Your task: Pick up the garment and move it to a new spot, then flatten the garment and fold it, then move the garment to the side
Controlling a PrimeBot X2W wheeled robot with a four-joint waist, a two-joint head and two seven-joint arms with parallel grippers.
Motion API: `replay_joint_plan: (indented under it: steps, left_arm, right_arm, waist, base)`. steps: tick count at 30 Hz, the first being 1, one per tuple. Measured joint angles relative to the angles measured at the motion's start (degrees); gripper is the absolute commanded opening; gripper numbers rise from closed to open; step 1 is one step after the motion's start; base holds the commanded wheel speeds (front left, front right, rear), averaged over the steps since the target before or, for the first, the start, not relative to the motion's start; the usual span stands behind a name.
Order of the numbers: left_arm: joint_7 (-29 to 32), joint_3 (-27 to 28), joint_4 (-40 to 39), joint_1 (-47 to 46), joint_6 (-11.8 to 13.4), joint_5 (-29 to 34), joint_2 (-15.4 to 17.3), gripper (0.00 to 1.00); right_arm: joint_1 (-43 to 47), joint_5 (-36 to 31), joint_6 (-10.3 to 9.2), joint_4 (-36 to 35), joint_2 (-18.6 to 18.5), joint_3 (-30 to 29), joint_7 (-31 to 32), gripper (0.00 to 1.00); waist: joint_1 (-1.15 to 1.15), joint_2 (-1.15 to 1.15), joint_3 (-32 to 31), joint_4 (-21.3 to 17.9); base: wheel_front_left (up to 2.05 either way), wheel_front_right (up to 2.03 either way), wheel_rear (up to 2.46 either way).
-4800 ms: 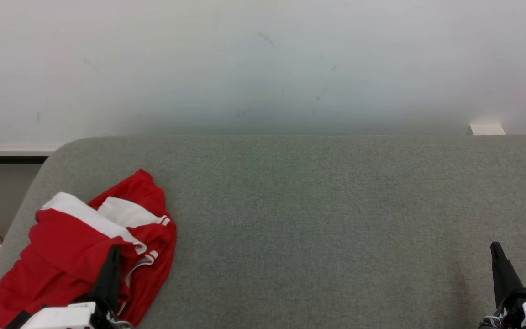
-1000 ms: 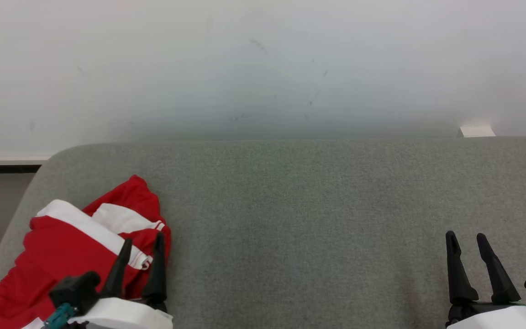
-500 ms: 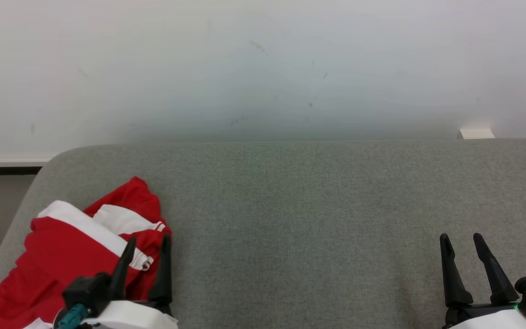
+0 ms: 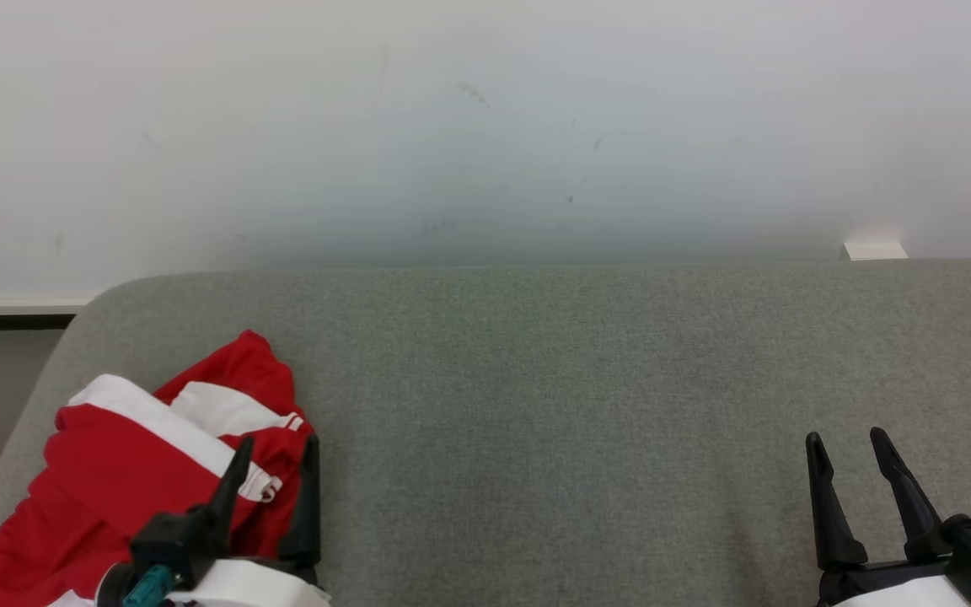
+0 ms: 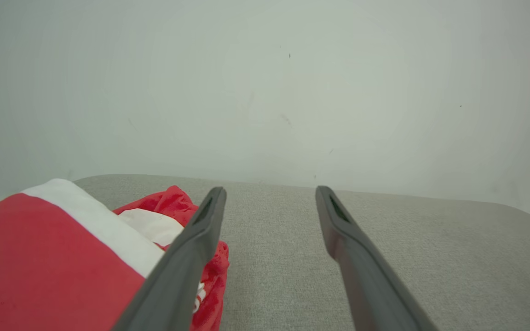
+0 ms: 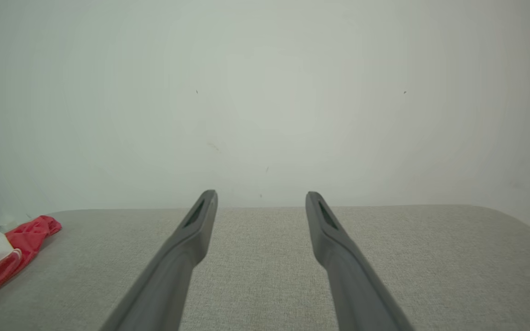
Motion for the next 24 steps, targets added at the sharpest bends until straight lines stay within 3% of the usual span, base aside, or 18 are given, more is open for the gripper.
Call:
replay_joint_plan:
  steps: [24]
  left_arm:
    - [-1.88,0.04,2.29,-0.46,-1.36,4.81,-0.25,1.0]
  right_arm:
    - [0.27,-4.44,0.0,0.24,0.08,0.29,-1.77,1.0]
  waist:
    - [0.0,0.0,0.05,0.15]
  base:
    - [0.0,0.0,0.0]
